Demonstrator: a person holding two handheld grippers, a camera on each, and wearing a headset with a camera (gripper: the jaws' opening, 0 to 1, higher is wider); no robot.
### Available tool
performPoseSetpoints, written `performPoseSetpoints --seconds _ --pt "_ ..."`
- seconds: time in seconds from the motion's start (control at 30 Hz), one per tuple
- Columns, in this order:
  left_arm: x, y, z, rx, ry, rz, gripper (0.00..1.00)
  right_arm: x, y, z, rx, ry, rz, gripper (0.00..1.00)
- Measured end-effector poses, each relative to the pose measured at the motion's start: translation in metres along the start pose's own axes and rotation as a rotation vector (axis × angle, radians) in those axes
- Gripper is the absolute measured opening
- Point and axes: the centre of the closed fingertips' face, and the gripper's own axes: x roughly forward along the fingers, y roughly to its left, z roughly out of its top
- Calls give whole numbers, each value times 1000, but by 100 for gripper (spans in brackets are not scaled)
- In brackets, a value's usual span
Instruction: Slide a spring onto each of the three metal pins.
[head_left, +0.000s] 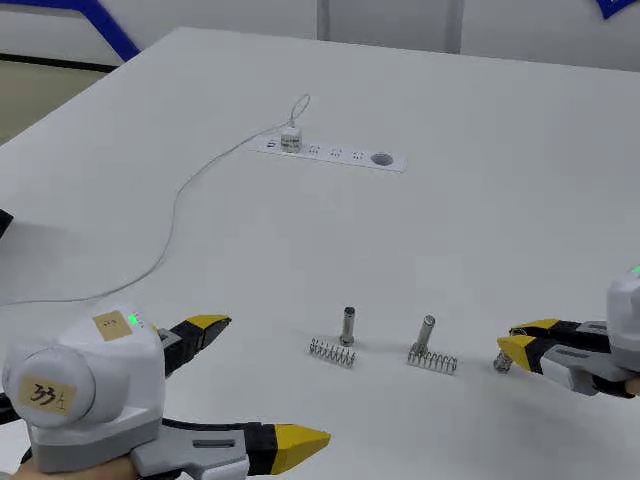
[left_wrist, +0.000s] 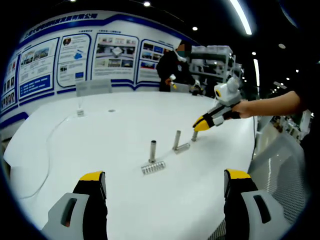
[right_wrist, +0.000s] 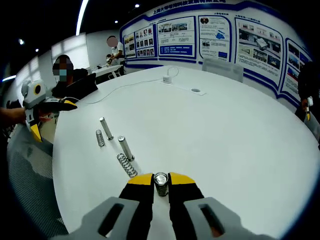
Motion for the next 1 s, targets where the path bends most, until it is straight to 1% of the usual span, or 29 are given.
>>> performPoseSetpoints --seconds 0.1,0.27,0.33,0.47,0.6,0.73,0.8,0.87,1.0 --pt "0 0 -1 -1 4 2 100 1 -1 -3 11 4 -9 12" --pt "0 1 -1 -2 6 6 100 3 0 -7 -16 20 -10 12" --pt "0 1 -3 0 13 5 100 3 -1 -7 -15 15 -11 12" --pt "0 0 -2 0 11 3 100 3 -3 -7 -13 15 -12 12" --pt "-1 1 -2 -3 10 5 100 3 -3 -8 -40 26 -17 12" --pt "-1 0 -4 -6 17 -1 100 2 -6 -9 -40 28 -24 17" --pt "0 -1 -6 2 30 -3 100 0 -6 -8 -36 19 -26 17" --pt "0 -1 -6 6 30 -3 100 -4 -3 -4 -32 10 -24 17" --pt "-1 -1 -5 8 26 0 100 -11 -1 7 -19 -38 -27 19"
